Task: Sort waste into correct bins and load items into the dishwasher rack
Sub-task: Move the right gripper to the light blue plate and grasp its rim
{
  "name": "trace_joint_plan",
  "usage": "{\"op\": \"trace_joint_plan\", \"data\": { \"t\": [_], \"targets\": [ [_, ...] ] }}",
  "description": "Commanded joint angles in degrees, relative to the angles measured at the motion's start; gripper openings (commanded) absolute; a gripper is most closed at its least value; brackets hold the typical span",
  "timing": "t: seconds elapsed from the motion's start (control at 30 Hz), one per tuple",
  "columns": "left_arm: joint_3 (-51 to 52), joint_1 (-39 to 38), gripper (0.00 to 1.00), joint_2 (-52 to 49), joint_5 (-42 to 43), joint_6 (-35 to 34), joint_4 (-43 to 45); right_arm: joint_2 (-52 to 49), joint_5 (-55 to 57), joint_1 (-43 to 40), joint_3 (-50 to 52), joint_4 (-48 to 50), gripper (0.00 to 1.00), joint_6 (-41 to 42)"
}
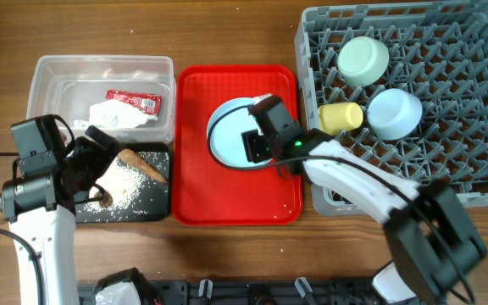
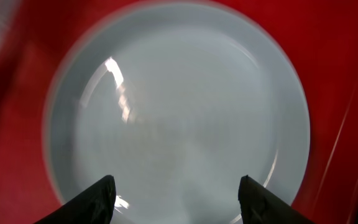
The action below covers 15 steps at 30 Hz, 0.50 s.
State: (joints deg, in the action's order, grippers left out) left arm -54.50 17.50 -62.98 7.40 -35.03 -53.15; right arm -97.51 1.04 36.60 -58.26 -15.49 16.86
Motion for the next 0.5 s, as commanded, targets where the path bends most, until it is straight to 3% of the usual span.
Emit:
{"op": "trace_joint_plan", "data": {
  "t": [0.0,0.2,0.33,0.47],
  "targets": [
    [-0.07,0.26,1.0,0.2,0.33,-0.39,0.0,7.43,-6.29,1.51,-0.04,3.3,0.65,-0.66],
    [-0.07,0.26,1.0,0.2,0.33,-0.39,0.0,5.49,-4.44,8.76,-0.02,4.7,0.54,-12.44],
    [-0.07,0.26,1.0,0.2,0.33,-0.39,0.0,-0.35,-3.04,9.35,-0.02,5.6,0.54,-13.55],
    [-0.07,0.26,1.0,0.2,0.33,-0.39,0.0,-8.37,-10.19,9.35,-0.02,10.67,0.53,-13.81]
  ]
}}
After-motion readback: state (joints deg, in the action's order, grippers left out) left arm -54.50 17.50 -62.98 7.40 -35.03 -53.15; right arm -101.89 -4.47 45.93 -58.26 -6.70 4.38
